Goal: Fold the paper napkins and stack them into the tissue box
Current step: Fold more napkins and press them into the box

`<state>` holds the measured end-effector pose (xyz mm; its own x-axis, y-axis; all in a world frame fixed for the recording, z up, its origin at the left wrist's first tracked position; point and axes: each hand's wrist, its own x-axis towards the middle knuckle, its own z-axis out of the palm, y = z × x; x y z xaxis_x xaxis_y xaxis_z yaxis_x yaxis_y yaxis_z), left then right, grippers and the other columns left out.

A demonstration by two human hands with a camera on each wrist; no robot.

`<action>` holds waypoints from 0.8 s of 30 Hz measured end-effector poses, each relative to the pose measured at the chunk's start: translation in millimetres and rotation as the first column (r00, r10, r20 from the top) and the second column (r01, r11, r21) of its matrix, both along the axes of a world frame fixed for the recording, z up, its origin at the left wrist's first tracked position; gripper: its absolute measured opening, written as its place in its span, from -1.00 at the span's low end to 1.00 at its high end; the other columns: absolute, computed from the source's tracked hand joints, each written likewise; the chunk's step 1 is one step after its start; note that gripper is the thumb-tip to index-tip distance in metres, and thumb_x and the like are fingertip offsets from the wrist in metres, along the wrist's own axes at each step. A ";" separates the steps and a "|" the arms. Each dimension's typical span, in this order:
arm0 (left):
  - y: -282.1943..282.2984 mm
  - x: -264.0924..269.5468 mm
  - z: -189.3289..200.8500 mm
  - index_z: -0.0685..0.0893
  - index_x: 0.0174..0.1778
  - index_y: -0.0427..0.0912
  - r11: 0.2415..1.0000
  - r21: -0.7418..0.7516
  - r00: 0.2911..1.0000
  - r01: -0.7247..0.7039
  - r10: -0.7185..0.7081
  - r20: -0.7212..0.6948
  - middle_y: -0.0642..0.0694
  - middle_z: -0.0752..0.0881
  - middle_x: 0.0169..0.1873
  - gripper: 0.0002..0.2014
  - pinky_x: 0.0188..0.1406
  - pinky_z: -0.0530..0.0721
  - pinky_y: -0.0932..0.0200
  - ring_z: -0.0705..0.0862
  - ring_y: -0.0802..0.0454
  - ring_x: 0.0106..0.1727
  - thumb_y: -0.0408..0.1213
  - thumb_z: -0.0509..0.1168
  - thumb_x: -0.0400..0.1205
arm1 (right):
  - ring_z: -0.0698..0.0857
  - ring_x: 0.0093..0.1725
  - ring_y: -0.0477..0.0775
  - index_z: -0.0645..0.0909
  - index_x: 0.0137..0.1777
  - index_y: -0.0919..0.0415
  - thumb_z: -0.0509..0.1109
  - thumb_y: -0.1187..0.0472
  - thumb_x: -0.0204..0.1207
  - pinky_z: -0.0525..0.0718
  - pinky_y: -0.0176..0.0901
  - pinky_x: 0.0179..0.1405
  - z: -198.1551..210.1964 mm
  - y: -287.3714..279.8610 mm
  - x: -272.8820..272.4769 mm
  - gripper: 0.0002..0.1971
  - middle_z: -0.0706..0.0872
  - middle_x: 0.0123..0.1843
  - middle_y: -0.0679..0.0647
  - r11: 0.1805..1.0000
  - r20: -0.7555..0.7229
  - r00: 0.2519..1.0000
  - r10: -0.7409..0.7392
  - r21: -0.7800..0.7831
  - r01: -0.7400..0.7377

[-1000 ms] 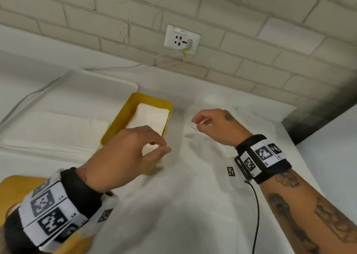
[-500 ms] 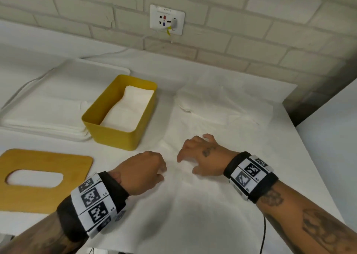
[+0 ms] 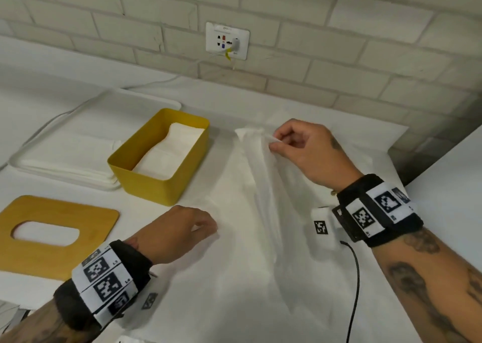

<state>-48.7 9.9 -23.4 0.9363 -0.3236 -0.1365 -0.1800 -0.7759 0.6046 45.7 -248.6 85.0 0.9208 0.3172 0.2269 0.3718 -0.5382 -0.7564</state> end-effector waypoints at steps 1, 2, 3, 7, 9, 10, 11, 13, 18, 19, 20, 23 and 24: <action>-5.4 -1.6 6.2 0.82 0.14 0.04 0.977 -0.198 0.997 -0.080 0.076 -0.029 0.22 0.84 0.09 -0.68 0.22 0.61 0.28 0.74 0.32 0.15 0.10 0.23 0.75 | 0.75 -0.20 -0.08 0.72 -0.10 0.03 0.57 0.18 0.56 0.67 -0.31 -0.06 9.3 -5.2 2.3 -0.92 0.81 -0.21 -0.03 0.998 0.033 0.998 -0.044 0.038 0.043; -12.8 -3.0 15.0 0.82 0.16 0.02 0.895 -0.412 0.985 -0.172 0.141 -0.104 0.19 0.85 0.08 -0.56 0.25 0.63 0.20 0.76 0.30 0.16 0.23 0.19 0.70 | 0.73 -0.23 -0.14 0.72 -0.09 0.03 0.57 0.18 0.56 0.65 -0.38 -0.11 17.0 -10.7 4.7 -0.92 0.82 -0.23 -0.06 0.994 0.060 0.994 -0.090 0.060 0.087; -20.2 -3.0 24.0 0.80 0.22 0.00 0.777 -0.578 0.967 -0.248 0.163 -0.195 0.13 0.86 0.11 -0.39 0.29 0.66 0.11 0.78 0.23 0.21 0.41 0.17 0.62 | 0.72 -0.24 -0.17 0.72 -0.08 0.04 0.57 0.18 0.56 0.64 -0.43 -0.15 24.1 -15.6 6.9 -0.93 0.82 -0.22 -0.07 0.989 0.088 0.987 -0.133 0.071 0.126; -50.8 3.4 59.3 0.60 0.46 0.05 0.480 -0.828 0.955 -0.290 0.083 -0.286 -0.05 0.82 0.25 0.10 0.27 0.73 -0.13 0.78 -0.05 0.32 0.73 0.31 0.13 | 0.71 -0.26 -0.17 0.69 -0.08 0.05 0.54 0.20 0.58 0.64 -0.43 -0.22 48.7 -25.9 18.1 -0.93 0.78 -0.22 -0.08 0.960 0.280 0.919 -0.278 0.112 0.257; -65.1 3.2 73.6 0.48 0.53 0.17 0.479 -0.855 0.980 -0.196 0.068 -0.187 0.05 0.81 0.25 0.12 0.19 0.78 -0.03 0.77 -0.01 0.32 0.63 0.49 0.06 | 0.70 -0.25 -0.15 0.68 -0.07 0.04 0.51 0.20 0.59 0.65 -0.41 -0.24 64.3 -25.4 22.6 -0.93 0.73 -0.25 -0.14 0.942 0.401 0.853 -0.334 0.143 0.302; -72.4 2.9 79.1 0.44 0.56 0.17 0.493 -0.857 0.988 -0.152 0.074 -0.133 0.08 0.80 0.26 0.08 0.15 0.79 0.03 0.76 0.02 0.32 0.48 0.57 0.12 | 0.71 -0.21 -0.10 0.68 -0.06 0.05 0.50 0.20 0.60 0.66 -0.40 -0.22 72.8 -24.8 24.2 -0.95 0.71 -0.25 -0.15 0.934 0.452 0.818 -0.357 0.156 0.321; -79.1 3.0 83.1 0.41 0.59 0.12 0.515 -0.851 0.994 -0.105 0.090 -0.068 0.09 0.78 0.28 0.02 0.14 0.78 0.09 0.75 0.03 0.34 0.28 0.62 0.20 | 0.72 -0.17 -0.07 0.68 -0.05 0.06 0.49 0.19 0.60 0.67 -0.41 -0.21 81.2 -23.7 25.1 -0.96 0.69 -0.26 -0.17 0.926 0.492 0.785 -0.376 0.170 0.336; -89.3 3.2 90.4 0.48 0.58 -0.01 0.582 -0.813 0.982 -0.030 0.167 0.084 0.08 0.78 0.31 -0.12 0.22 0.76 0.09 0.74 0.05 0.36 0.01 0.67 0.34 | 0.72 -0.17 -0.10 0.66 -0.06 0.06 0.48 0.17 0.59 0.67 -0.40 -0.16 98.2 -22.7 25.4 -0.96 0.66 -0.28 -0.22 0.911 0.545 0.731 -0.410 0.210 0.355; -80.6 13.9 109.2 0.77 0.21 0.01 0.535 -0.840 0.812 -0.094 0.529 0.246 0.15 0.87 0.05 -0.67 0.15 0.79 0.08 0.83 0.15 0.12 -0.27 0.60 0.54 | 0.74 -0.32 -0.14 0.68 -0.02 0.09 0.54 0.14 0.54 0.69 -0.34 -0.08 128.6 -38.2 16.1 -0.89 0.77 -0.32 -0.07 0.901 0.503 0.747 -0.434 0.221 0.375; -75.3 16.3 114.1 0.79 0.18 0.00 0.501 -0.858 0.813 -0.111 0.542 0.212 0.13 0.87 0.03 -0.70 0.09 0.80 0.06 0.84 0.11 0.08 -0.24 0.60 0.54 | 0.75 -0.32 -0.11 0.68 -0.01 0.08 0.56 0.15 0.52 0.69 -0.35 -0.12 128.2 -43.9 15.4 -0.87 0.80 -0.29 0.00 0.898 0.467 0.767 -0.441 0.226 0.378; -69.4 20.2 115.4 0.80 0.14 -0.04 0.461 -0.877 0.833 -0.133 0.532 0.154 0.08 0.89 0.00 -0.73 0.04 0.80 0.01 0.86 0.05 0.05 -0.24 0.59 0.54 | 0.74 -0.31 -0.10 0.67 -0.02 0.07 0.57 0.16 0.50 0.67 -0.36 -0.18 124.6 -48.9 15.8 -0.86 0.81 -0.25 0.03 0.892 0.423 0.786 -0.452 0.221 0.394; -57.6 36.3 107.0 0.81 0.11 -0.21 0.429 -0.867 0.905 -0.253 0.422 -0.055 -0.07 0.90 -0.03 -0.80 -0.03 0.81 0.03 0.87 -0.12 0.03 -0.37 0.52 0.57 | 0.73 -0.16 -0.04 0.66 -0.01 0.09 0.58 0.23 0.47 0.63 -0.30 -0.17 88.1 -61.0 25.4 -0.83 0.80 -0.08 0.06 0.862 0.216 0.835 -0.507 0.101 0.497; -56.6 41.8 97.9 0.80 0.13 -0.25 0.456 -0.841 0.918 -0.292 0.381 -0.112 -0.11 0.90 -0.04 -0.78 -0.05 0.82 0.03 0.87 -0.16 0.02 -0.39 0.51 0.58 | 0.75 -0.07 0.04 0.65 -0.01 0.11 0.58 0.24 0.47 0.65 -0.23 -0.10 68.2 -64.9 28.4 -0.82 0.80 -0.02 0.08 0.849 0.119 0.841 -0.528 0.052 0.525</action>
<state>-6.9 -46.7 74.6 0.9906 0.0994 0.0944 -0.1010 0.0636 0.9928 74.1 -313.5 153.3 0.9121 -0.2122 0.3509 0.1270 -0.6675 -0.7337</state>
